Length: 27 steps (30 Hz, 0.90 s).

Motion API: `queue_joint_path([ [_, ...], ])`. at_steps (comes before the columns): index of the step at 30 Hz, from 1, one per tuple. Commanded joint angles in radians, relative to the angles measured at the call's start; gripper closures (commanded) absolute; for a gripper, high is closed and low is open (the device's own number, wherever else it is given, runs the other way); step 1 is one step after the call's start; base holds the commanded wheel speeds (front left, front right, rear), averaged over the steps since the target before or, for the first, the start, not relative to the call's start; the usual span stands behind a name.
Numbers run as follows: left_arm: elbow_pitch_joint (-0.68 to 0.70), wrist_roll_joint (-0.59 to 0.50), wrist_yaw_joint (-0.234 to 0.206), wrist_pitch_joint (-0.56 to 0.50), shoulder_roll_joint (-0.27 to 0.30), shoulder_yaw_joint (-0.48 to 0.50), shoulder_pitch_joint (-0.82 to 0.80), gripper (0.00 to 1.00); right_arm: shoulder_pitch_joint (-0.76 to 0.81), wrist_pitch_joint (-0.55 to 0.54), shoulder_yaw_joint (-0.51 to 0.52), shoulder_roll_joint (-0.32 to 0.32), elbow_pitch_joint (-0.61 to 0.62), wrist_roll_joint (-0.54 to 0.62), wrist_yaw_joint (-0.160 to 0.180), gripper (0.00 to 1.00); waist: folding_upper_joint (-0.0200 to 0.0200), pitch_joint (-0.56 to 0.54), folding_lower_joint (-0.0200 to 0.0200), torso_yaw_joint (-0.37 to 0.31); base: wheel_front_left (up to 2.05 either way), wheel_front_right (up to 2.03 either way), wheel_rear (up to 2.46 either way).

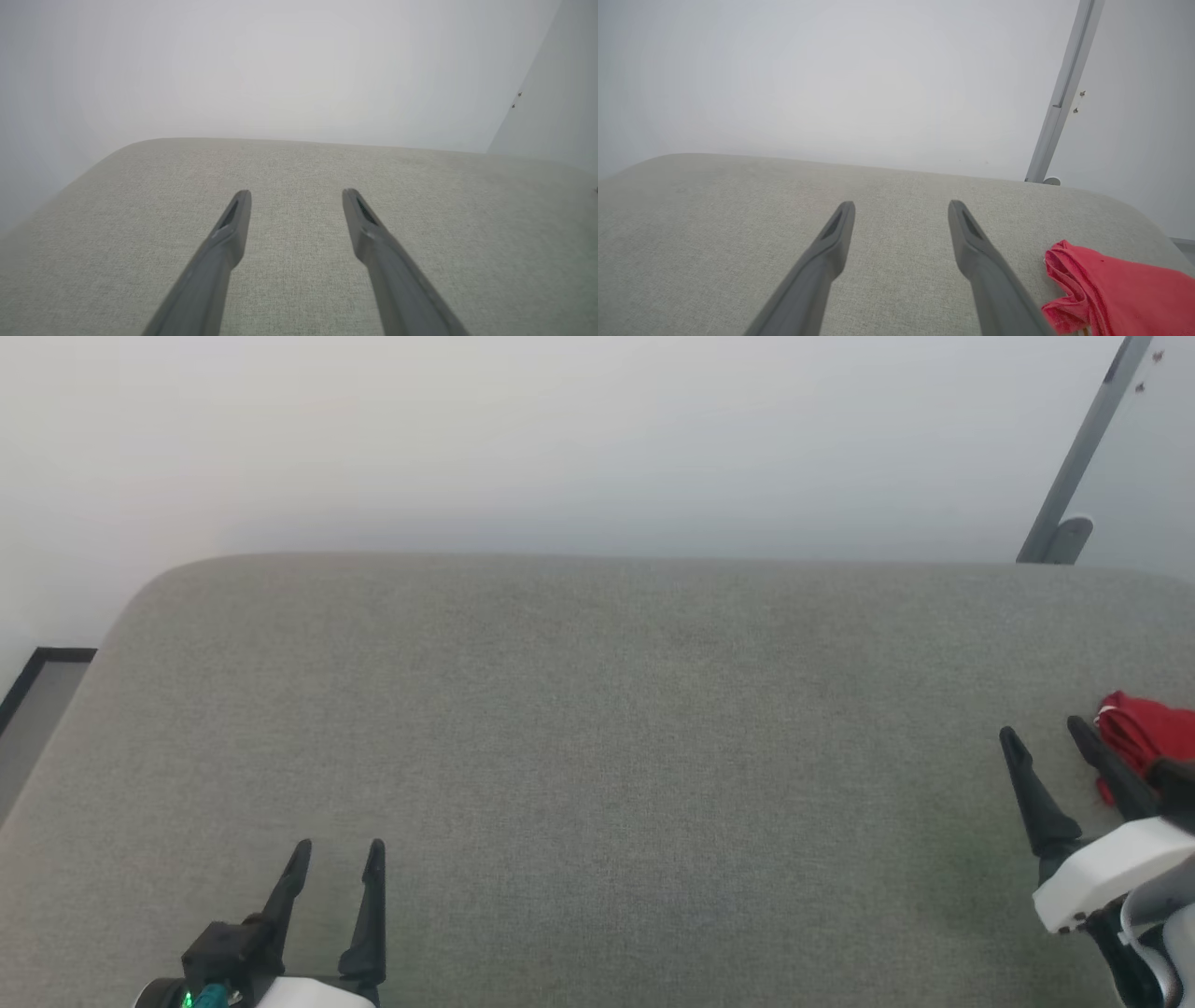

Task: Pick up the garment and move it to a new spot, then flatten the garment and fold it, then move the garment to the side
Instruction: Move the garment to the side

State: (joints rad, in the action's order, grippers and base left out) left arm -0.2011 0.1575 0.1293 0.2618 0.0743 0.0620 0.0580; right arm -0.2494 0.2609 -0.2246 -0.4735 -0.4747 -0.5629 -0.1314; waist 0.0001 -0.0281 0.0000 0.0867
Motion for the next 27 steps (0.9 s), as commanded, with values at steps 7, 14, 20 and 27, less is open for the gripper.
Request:
queue_joint_path([
  [7, 0.029, -0.006, 0.002, 0.004, -0.001, 0.015, 0.031, 0.0, 0.099, 0.005, 0.084, 0.046, 0.095, 0.064, 0.002, 0.0, -0.0001, -0.037, 0.0, 0.008, 0.0, 0.0, 0.0],
  [14, 0.053, -0.01, 0.002, 0.004, 0.005, 0.008, 0.053, 0.0, 0.208, 0.005, 0.178, 0.092, 0.197, 0.107, 0.002, 0.0, -0.0001, -0.058, 0.0, 0.008, 0.0, 0.0, 0.0],
  [20, 0.069, 0.003, 0.002, 0.004, 0.02, 0.004, 0.08, 0.0, 0.276, 0.005, 0.23, 0.12, 0.264, 0.134, 0.002, 0.0, -0.0001, -0.068, 0.0, 0.007, 0.0, 0.0, 0.0],
  [27, 0.128, -0.011, 0.002, 0.004, 0.017, 0.022, 0.141, 0.0, 0.339, 0.005, 0.281, 0.136, 0.311, 0.145, 0.002, 0.0, -0.0001, -0.075, 0.0, 0.009, 0.0, 0.0, 0.0],
])
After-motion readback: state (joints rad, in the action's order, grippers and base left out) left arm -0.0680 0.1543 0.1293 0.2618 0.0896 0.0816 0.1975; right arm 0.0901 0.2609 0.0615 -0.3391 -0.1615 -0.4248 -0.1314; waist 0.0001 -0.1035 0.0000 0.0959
